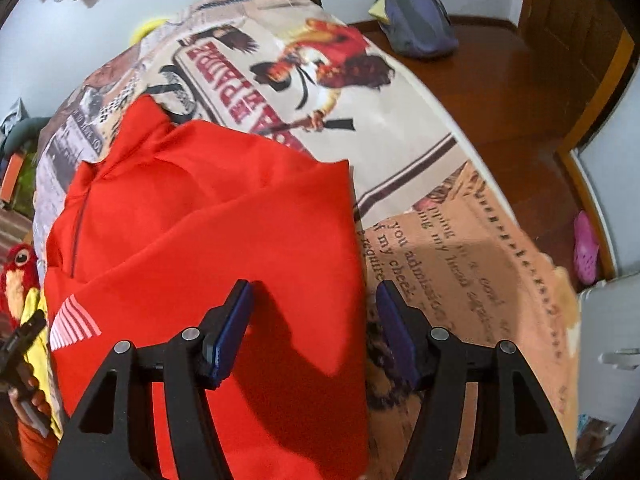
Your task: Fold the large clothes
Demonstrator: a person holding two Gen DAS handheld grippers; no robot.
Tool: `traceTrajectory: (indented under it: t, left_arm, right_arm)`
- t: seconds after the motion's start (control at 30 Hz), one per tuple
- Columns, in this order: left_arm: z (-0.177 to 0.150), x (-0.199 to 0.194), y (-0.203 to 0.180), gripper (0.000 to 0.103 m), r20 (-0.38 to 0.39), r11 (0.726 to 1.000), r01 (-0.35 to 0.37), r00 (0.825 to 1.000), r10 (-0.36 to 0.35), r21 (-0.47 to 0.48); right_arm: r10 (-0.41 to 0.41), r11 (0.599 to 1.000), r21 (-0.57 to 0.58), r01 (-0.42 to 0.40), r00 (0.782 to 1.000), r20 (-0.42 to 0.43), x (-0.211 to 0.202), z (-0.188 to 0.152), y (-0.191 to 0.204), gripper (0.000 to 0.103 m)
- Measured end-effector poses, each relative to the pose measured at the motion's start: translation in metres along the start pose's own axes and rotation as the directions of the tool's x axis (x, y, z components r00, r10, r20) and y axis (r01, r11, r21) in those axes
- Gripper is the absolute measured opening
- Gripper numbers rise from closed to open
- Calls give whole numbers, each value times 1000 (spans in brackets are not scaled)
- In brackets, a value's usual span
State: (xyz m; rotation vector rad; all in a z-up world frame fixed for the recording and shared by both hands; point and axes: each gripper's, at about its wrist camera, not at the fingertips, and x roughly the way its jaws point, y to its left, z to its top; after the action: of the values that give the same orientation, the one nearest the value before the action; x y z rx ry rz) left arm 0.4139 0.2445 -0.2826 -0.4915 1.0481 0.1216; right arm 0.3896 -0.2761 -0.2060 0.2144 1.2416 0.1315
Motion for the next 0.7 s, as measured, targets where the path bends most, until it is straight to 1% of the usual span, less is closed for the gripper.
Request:
traceTrajectory:
  t: [0.1,0.13,0.17,0.2,0.23,0.27,0.3,0.33,0.37,0.47,0.5,0.53,0.6,0.7]
  left_arm:
    - [1,16,2,78,-26,998,52,998,-53,-36]
    - [0,20,2,77,-30,997,70,997,-72,-44]
    - [-1,20,0,67,-25,996,79,996,-80,-41]
    - [-1,20,-2,58,-23,996,85,996,-86,-34]
    - [-3,21,-6,35,-33,995,93,995,-94,-18]
    - [-5,21,-10,18,-35,997,75,997,-75,-8]
    - [-6,20,-12,14,-27,999,41,999,-41,0]
    - [-8,17,-12,10,-18,1000,29,999,-29,1]
    - [-10,13,-12,5,-8,1000,29,1000,-29,-3]
    - [-14,-3,-3,4,17,1000,14,1000,-13,-27]
    - [-15,-7,2,4,17,999,6,1000,-5,-37]
    - [-17,-11,6,4,16,999,2,1000,-2,-45]
    - [-21,-17,15,4,5,998,-26,1000,27,-49]
    - [-26,-19,19,3,-24,994,-108,994,108,12]
  right_arm:
    - [25,1000,-15,-24,1000,15,6,1,5,60]
    - [38,999,-17,-38,999,18,9,0,8,56]
    - [47,999,-19,-46,999,14,11,0,9,47]
    - [53,998,-28,-53,999,10,14,-1,12,42]
    - [51,998,-45,-50,999,10,15,-3,16,34]
    - [47,997,-65,-46,999,12,16,-4,19,28]
    - [36,994,-102,-34,999,14,15,-5,26,24]
    - [26,989,-144,-24,1000,15,14,-8,33,17]
    - [20,984,-179,-17,1000,15,13,-11,39,14]
    - [-59,956,-286,68,997,41,6,-22,60,14]
    - [-75,948,-306,87,996,51,4,-24,62,15]
    - [-92,941,-320,107,994,62,-1,-26,66,18]
    - [-113,939,-317,134,990,84,-9,-28,66,18]
    - [-142,940,-302,158,987,75,-22,-24,67,23]
